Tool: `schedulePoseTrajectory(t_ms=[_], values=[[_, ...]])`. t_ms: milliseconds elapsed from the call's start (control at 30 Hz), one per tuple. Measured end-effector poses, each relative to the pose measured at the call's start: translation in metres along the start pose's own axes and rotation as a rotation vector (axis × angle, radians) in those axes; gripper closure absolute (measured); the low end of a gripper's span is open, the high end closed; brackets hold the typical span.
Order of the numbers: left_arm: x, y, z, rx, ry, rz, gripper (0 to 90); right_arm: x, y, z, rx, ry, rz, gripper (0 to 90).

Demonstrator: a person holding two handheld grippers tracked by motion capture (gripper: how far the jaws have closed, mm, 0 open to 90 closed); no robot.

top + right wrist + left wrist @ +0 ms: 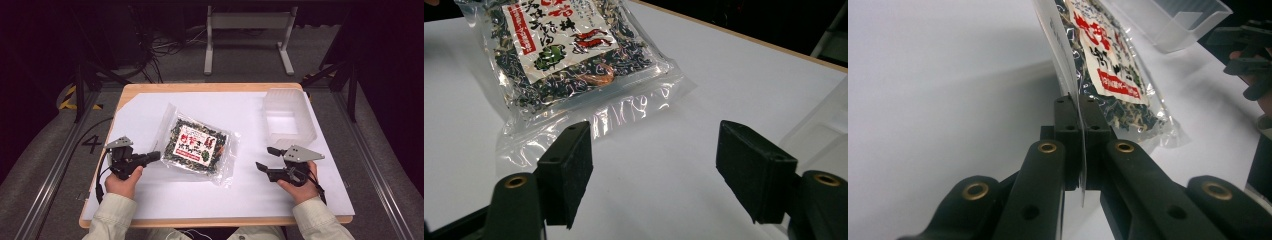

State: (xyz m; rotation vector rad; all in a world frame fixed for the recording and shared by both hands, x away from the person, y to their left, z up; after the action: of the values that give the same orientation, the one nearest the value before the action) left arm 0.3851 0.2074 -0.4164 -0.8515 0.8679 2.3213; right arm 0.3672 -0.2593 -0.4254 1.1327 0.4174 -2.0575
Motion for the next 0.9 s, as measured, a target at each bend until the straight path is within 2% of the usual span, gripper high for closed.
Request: schedulePoseTrajectory(t_ms=[133, 167, 333, 467, 533, 700, 800, 900], values=[[-0.011, 0.016, 0.010, 0.011, 0.035, -0.060, 89.5, -0.005, -0.002, 0.003, -0.014, 0.020, 0.020, 36.1], [-0.011, 0.016, 0.010, 0.011, 0.035, -0.060, 89.4, -0.005, -0.002, 0.003, -0.014, 0.020, 0.020, 36.1], [-0.026, 0.038, 0.027, 0.038, 0.072, -0.132, 89.5, -0.013, -0.003, 0.010, -0.028, 0.053, 0.032, 39.2], [-0.040, 0.058, 0.045, 0.056, 0.103, -0.213, 89.6, -0.018, -0.004, 0.017, -0.028, 0.075, 0.033, 39.8], [-0.045, 0.068, 0.052, 0.053, 0.108, -0.251, 89.6, -0.021, -0.004, 0.019, -0.030, 0.086, 0.034, 40.1], [-0.056, 0.086, 0.064, -0.005, 0.079, -0.333, 89.6, -0.028, -0.007, 0.024, -0.045, 0.107, 0.040, 41.4], [-0.062, 0.094, 0.070, -0.026, 0.075, -0.369, 89.6, -0.032, -0.008, 0.027, -0.049, 0.119, 0.045, 42.0], [-0.068, 0.100, 0.076, -0.032, 0.080, -0.384, 89.7, -0.037, -0.009, 0.029, -0.055, 0.135, 0.046, 42.1]])
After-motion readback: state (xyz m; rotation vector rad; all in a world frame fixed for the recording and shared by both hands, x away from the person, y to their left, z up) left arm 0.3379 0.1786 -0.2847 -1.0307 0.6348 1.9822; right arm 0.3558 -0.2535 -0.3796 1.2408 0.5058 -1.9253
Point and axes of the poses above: each handheld gripper's, and its own axes: z roughly backward along the jaws, x roughly out of its underside, y roughly to its right, the point moved 2 cm from there along -z, roughly forward along the jaws, and after that the axes turned 9 degrees about -y, right-handed, at the moved point
